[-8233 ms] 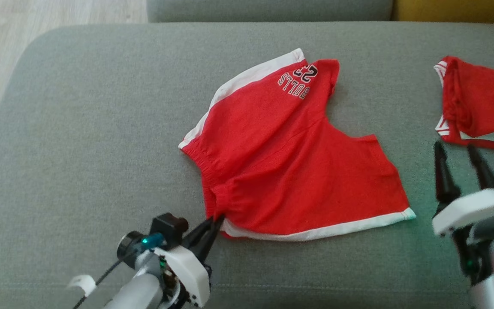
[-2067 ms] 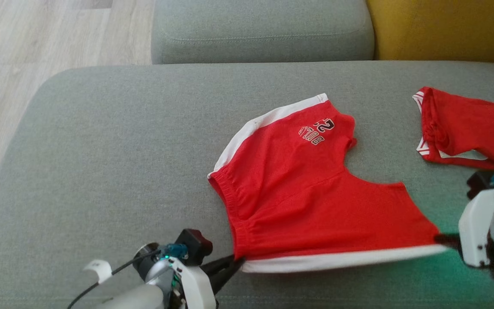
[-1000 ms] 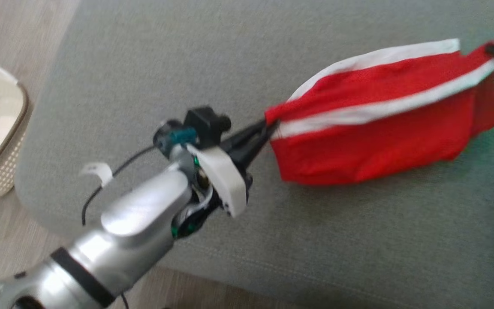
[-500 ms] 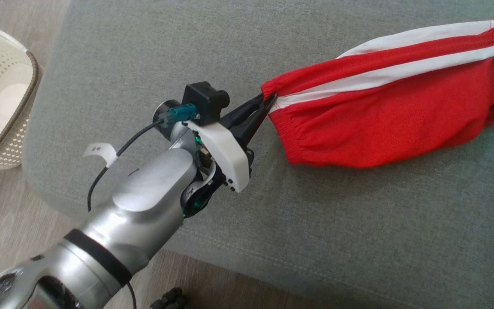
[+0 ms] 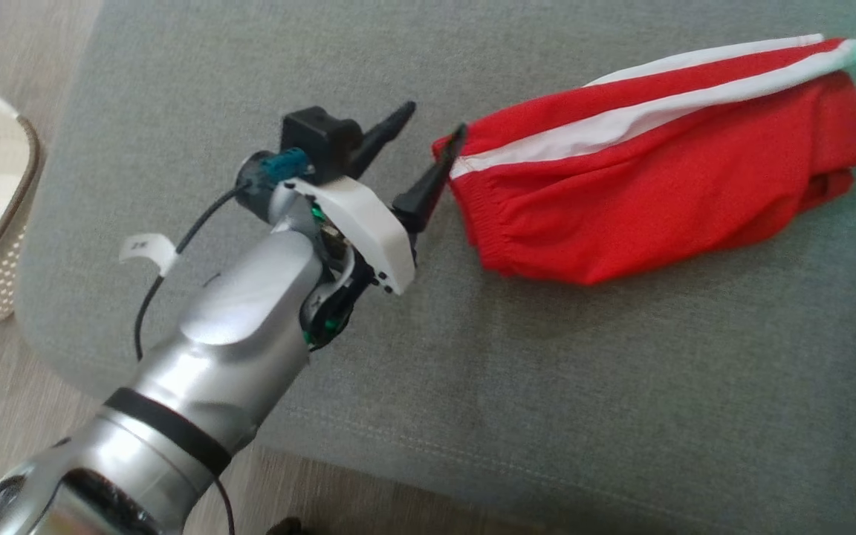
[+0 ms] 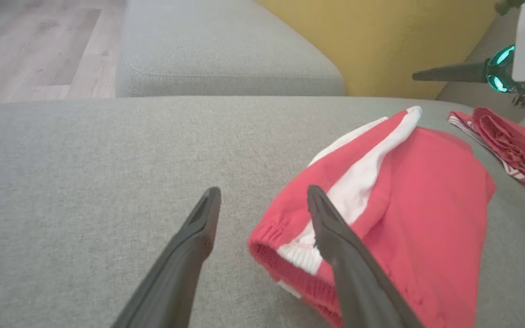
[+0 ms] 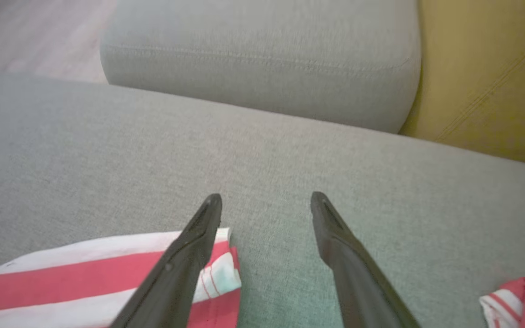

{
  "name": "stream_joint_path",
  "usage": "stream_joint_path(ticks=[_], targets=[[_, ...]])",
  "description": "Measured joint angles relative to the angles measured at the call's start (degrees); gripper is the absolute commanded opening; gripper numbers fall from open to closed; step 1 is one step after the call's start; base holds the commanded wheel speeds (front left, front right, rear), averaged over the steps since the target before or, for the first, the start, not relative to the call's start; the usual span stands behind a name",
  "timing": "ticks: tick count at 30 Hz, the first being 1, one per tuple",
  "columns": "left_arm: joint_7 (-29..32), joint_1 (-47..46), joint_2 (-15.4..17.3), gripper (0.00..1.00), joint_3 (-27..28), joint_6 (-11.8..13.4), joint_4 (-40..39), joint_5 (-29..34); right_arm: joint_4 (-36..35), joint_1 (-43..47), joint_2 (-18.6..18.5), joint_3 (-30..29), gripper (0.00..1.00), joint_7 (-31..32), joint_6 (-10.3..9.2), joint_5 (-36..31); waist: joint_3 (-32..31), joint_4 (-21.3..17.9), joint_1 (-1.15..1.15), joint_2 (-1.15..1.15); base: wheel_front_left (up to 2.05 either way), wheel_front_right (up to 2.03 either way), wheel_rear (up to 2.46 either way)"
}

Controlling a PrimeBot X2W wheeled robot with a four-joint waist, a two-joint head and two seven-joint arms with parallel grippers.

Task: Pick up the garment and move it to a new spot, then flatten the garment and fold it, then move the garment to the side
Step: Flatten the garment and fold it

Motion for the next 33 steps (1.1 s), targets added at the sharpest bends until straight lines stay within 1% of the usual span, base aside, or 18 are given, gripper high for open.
stream_joint_path(ticks=[2, 5, 10, 14, 19, 23, 24, 27, 29, 33], targets=[[0.0, 0.7, 0.0, 1.0, 2.5, 0.76, -0.04, 0.52, 0.07, 0.09, 0.88, -0.23, 1.0, -3.81, 0.0, 0.09, -0.83, -0.57, -0.01, 0.0, 0.0, 0.0, 0.0], [-0.01, 3.1, 0.18, 1.0, 7.77, 2.29, -0.94, 0.73, -1.4, 1.05, 2.4, 0.38, 1.0, -9.46, 0.0, 0.46, -2.32, -1.71, 0.0, 0.0, 0.0, 0.0, 0.0], [-0.01, 8.97, 0.19, 1.0, 17.92, 4.25, -6.15, 2.93, -6.39, 7.7, 4.16, 1.67, 1.0, -18.19, 0.0, 3.9, -5.59, -3.8, -0.01, 0.0, 0.0, 0.0, 0.0], [-0.16, 14.95, -0.09, 1.0, 24.95, 4.92, -11.13, 5.55, -9.57, 13.89, 4.76, 1.72, 1.0, -24.44, 0.0, 5.58, -8.57, -5.69, -0.01, 0.0, 0.0, 0.0, 0.0], [-0.18, 22.93, -1.71, 1.0, 31.92, 4.92, -16.21, 8.8, -13.44, 20.74, 5.48, 1.21, 1.0, -30.95, 0.0, 5.22, -12.32, -8.07, -0.01, 0.0, 0.0, 0.0, 0.0], [-0.18, 29.14, -3.14, 1.0, 36.2, 4.79, -19.44, 11.4, -15.8, 26.88, 6.69, -1.63, 1.0, -35.31, 0.0, 4.23, -14.87, -10.06, -0.01, 0.0, 0.0, 0.0, 0.0], [-0.18, 30.58, -3.52, 1.0, 36.86, 4.44, -19.86, 12.13, -16.35, 28.55, 7.12, -2.52, 1.0, -36.23, 0.0, 4.03, -15.46, -10.51, -0.01, 0.0, 0.0, 0.0, 0.0], [-0.18, 34.66, -4.08, 1.0, 37.54, 3.64, -19.89, 14.06, -17.64, 33.67, 7.77, -4.83, 1.0, -37.96, 0.0, 0.43, -16.93, -11.72, -0.01, 0.0, 0.0, 0.0, 0.0], [-0.18, 36.94, -4.36, 1.0, 38.07, 3.27, -19.92, 14.8, -18.67, 37.16, 8.78, -6.97, 1.0, -38.53, 0.0, -0.98, -17.79, -12.42, -0.01, 0.01, 0.0, 0.0, 0.0], [-0.18, 40.08, -4.47, 1.0, 40.19, 2.81, -21.38, 15.74, -22.4, 42.81, 11.27, -10.93, 1.0, -39.18, 0.0, -5.84, -18.91, -13.88, -0.01, 0.01, 0.0, 0.0, 0.0]])
